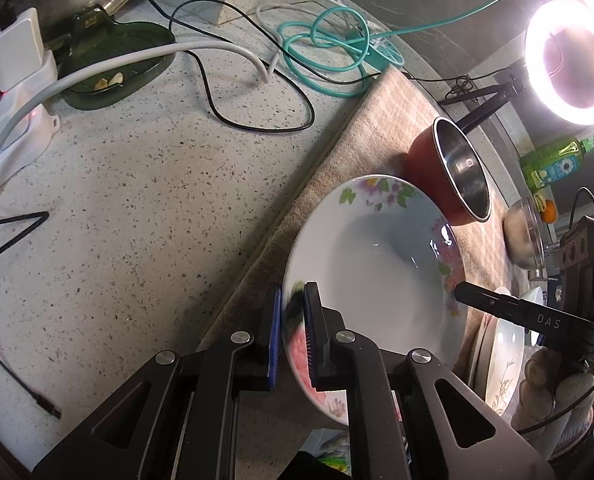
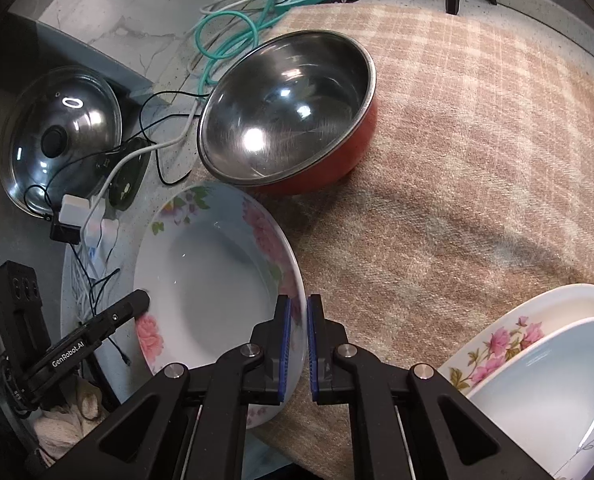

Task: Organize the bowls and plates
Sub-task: 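Close the right tool on the rose plate's rim and lift it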

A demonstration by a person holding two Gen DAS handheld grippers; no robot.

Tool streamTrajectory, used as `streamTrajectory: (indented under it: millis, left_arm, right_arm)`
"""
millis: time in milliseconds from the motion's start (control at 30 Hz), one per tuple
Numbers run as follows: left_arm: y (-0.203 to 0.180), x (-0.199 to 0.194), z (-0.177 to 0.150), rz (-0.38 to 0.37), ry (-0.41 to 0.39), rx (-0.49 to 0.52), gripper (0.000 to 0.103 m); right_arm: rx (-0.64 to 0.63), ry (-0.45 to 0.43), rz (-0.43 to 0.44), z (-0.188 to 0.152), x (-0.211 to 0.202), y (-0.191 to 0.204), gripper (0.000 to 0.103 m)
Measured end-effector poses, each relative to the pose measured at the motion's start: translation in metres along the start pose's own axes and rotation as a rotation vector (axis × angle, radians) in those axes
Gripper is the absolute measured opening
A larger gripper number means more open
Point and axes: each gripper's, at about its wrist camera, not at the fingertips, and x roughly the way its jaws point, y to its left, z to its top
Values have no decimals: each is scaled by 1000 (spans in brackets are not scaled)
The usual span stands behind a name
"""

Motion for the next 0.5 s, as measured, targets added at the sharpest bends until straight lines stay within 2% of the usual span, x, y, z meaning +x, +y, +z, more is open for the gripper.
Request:
streamTrajectory:
  millis: [500]
  left_arm:
    - [-12, -14, -5, 15, -34, 2, 9]
  right_arm:
    - [2, -30, 37, -8, -20, 0, 6]
